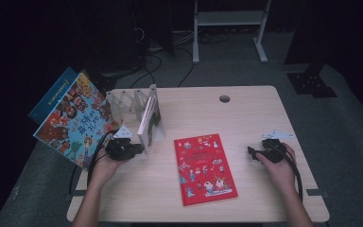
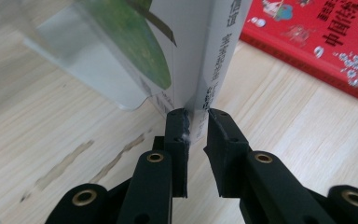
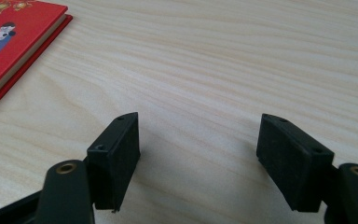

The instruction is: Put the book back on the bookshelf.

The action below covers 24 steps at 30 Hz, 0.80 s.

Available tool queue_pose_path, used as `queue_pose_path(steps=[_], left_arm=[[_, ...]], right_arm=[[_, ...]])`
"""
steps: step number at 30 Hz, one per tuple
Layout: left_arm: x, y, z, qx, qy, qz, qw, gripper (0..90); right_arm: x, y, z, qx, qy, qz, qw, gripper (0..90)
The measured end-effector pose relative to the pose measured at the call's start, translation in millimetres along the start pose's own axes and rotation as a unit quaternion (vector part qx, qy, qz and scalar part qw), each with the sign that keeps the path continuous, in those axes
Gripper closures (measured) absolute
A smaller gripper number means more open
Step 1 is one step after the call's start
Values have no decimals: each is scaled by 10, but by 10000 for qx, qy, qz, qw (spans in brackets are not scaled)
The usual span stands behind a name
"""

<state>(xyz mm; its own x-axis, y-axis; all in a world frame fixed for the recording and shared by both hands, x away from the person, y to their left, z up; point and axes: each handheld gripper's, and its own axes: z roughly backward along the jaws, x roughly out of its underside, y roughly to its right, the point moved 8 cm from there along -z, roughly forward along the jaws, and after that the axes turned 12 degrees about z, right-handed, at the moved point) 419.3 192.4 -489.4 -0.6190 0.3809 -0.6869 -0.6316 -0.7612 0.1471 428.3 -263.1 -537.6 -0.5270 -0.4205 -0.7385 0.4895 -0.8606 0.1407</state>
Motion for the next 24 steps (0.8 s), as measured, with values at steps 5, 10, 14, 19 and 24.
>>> queue_pose_path(steps=[5,10,14,19,24], left_arm=[[-75,84,-125,37,17,-14,10000,775],[-136,163,-242,44,37,-51,10000,775],[-163,198,-299,64,72,6,10000,772],[-195,214,-343,108,164,83,9998,768],[-238,222,-362,145,195,113,9996,751]], right_arm=[[0,0,0,0,0,-1,10000,288],[0,0,0,0,-1,0,10000,288],[0,0,0,-1,-1,-1,10000,288],[0,-1,0,-1,-1,-2,10000,288],[-1,-1,-1,1,1,-3,10000,288]])
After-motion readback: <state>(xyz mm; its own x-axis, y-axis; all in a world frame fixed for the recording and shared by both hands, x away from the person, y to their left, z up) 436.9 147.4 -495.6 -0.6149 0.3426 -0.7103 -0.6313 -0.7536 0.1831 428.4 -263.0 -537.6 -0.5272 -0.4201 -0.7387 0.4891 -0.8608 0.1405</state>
